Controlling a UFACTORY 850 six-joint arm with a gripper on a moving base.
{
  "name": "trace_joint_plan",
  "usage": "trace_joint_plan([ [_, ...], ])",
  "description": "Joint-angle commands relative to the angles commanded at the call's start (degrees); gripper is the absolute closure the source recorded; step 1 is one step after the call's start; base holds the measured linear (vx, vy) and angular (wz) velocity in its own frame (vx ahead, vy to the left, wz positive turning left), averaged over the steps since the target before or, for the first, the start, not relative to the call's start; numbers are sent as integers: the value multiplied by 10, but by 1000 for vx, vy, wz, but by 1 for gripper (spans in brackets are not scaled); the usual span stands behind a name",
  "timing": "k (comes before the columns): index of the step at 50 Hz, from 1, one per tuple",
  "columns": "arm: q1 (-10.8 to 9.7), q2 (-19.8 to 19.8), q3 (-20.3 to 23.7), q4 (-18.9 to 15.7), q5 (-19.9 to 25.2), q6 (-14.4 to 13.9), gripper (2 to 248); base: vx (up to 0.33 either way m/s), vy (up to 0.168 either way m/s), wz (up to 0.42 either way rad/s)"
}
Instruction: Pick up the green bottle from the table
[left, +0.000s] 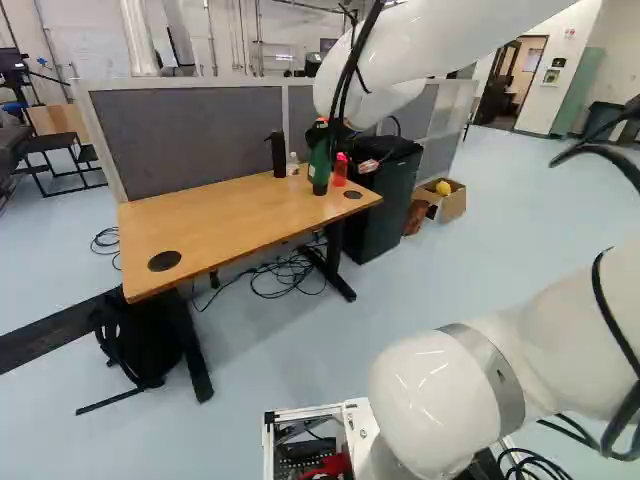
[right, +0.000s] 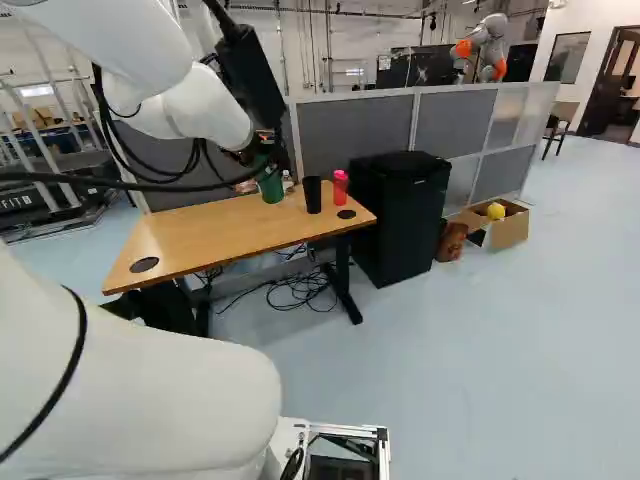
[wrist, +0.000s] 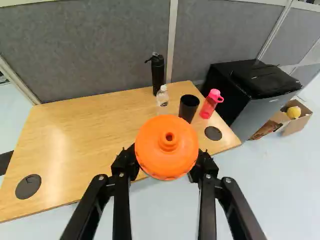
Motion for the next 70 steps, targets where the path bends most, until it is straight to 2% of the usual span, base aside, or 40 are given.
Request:
trace_joint_plan([
  [17,-2,-1,7,0,10,0,129,0,0,0],
  [35,-7,-3,30,1,41,0,129,0,0,0],
  [53,-16,-7,67,3,93,0,129,0,0,0],
  [70,-28,-12,116,5,161,0,129,0,0,0],
])
